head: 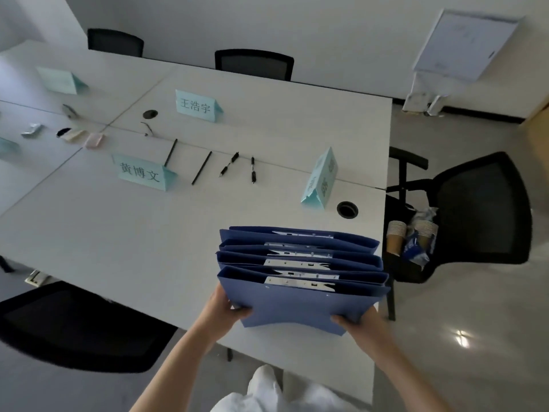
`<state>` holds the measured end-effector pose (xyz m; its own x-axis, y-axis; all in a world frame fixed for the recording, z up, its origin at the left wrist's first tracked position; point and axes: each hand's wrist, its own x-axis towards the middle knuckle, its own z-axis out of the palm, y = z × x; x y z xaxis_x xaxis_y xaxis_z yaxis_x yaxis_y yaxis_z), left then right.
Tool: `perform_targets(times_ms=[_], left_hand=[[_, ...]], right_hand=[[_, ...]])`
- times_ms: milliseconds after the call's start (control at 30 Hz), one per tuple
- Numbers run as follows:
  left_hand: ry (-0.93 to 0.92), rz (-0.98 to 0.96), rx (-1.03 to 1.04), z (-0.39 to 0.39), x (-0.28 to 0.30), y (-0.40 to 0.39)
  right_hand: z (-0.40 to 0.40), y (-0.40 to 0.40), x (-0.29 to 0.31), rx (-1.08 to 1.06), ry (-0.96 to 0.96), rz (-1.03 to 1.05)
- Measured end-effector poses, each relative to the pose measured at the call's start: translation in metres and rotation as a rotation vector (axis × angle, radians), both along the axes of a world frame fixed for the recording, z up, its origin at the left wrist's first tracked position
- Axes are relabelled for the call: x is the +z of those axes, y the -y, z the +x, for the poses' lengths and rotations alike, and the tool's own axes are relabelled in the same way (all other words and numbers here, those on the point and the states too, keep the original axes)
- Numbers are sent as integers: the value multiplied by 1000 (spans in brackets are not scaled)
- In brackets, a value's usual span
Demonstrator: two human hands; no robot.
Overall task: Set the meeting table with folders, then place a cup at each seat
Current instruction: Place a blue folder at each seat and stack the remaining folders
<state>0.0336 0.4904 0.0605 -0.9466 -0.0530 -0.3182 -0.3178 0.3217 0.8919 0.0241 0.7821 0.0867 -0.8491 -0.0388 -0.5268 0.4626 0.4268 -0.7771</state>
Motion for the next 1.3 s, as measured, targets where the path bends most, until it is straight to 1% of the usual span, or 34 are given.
perform_targets(times_ms=[33,133,200,300,367,467,633,767,900,967,1033,1100,1167,1300], left_hand=[[5,-14,-10,1,-4,1],[62,-67,-43,2,-10,4],[101,-107,-58,2,-11,2],[127,-79,-45,4,-16,-2],[131,-96,-63,2,-20,-2],[101,-116,-34,3,-23,-1],[80,-85,3,-4,-27,-3],[129,-65,-21,-24,-20,-3],[197,-56,-141,-53,-10,-2],[242,-81,-160,-67,-6,-3],[307,-86,-148,-80,-6,-11],[390,-41,-125,-89,-9,-23],[469,3,-92,-95,-16,-34],[587,8,-76,-94,-35,-47]], right_hand=[[4,0,2,-15,39,22],[10,-7,-4,-32,61,79],[7,-4,-3,14,22,118],[2,-4,-6,85,11,116],[1,-5,-9,60,12,108],[-2,-6,-16,29,-41,89],[-11,-2,-25,-26,-60,14],[-24,-7,-23,-83,-4,-57],[-46,-20,-17,-47,110,-75],[-56,-29,-18,-64,233,-116],[-64,-38,-24,-103,374,-175],[-70,-46,-33,-147,483,-211],[-74,-51,-41,-179,555,-213],[-68,-54,-58,-252,644,-200]])
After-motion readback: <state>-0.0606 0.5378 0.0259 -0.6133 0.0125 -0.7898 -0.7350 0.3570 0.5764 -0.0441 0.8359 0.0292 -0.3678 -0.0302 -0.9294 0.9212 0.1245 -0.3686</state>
